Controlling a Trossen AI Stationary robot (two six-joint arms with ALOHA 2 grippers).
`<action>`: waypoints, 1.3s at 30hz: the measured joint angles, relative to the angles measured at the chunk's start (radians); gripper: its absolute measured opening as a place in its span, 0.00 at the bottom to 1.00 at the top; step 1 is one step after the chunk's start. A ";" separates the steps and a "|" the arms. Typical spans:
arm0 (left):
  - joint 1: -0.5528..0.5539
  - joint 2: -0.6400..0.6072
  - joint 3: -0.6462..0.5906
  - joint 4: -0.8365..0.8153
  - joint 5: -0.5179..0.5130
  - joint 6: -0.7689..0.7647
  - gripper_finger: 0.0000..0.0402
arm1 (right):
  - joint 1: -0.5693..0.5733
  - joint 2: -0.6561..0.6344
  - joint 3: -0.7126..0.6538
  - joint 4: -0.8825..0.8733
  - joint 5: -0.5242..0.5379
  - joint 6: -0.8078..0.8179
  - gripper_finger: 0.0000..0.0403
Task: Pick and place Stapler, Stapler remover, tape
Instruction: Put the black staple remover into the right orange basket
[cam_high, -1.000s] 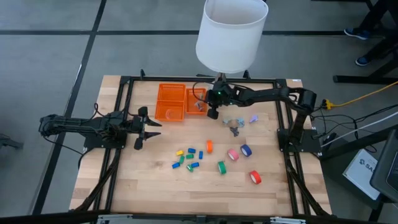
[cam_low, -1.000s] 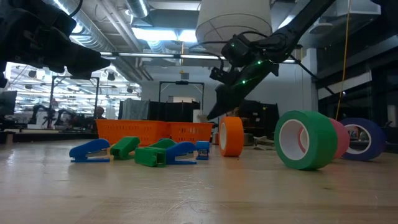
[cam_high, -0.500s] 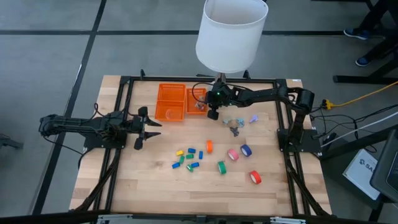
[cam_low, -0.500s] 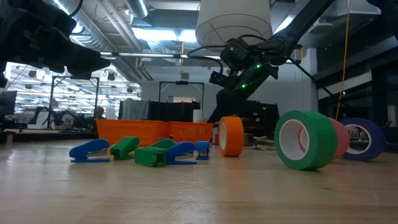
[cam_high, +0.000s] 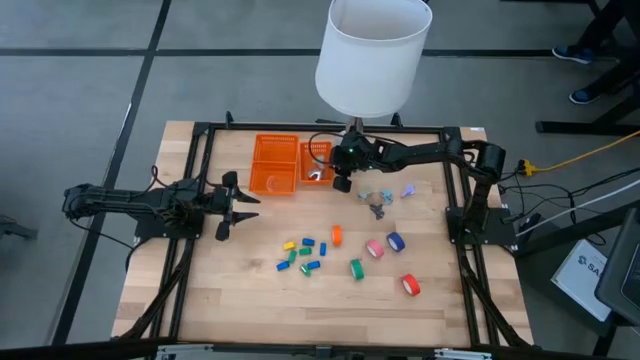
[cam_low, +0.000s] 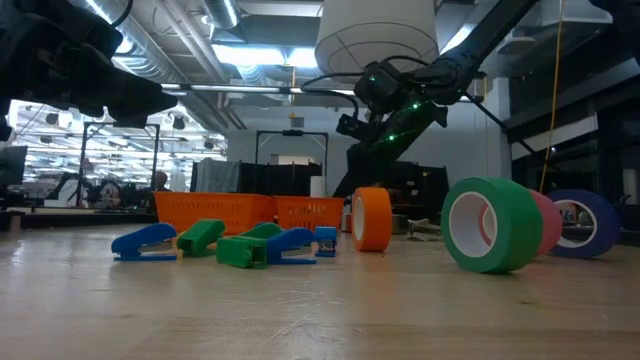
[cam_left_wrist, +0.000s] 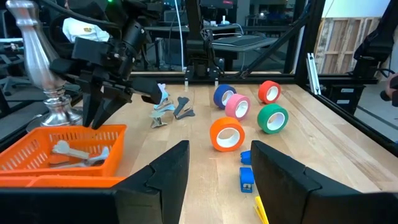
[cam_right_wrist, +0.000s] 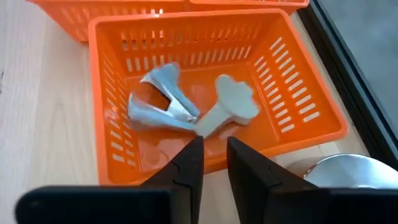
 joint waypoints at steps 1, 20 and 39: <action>0.000 0.000 0.000 0.000 0.000 0.000 0.42 | 0.000 0.000 0.006 -0.015 0.000 0.013 0.19; 0.000 0.000 0.000 0.000 0.000 0.000 0.42 | 0.113 0.000 0.228 -0.383 -0.032 0.201 0.18; 0.000 0.000 0.000 0.000 0.000 0.000 0.42 | 0.301 0.000 0.228 -0.397 -0.134 0.379 0.18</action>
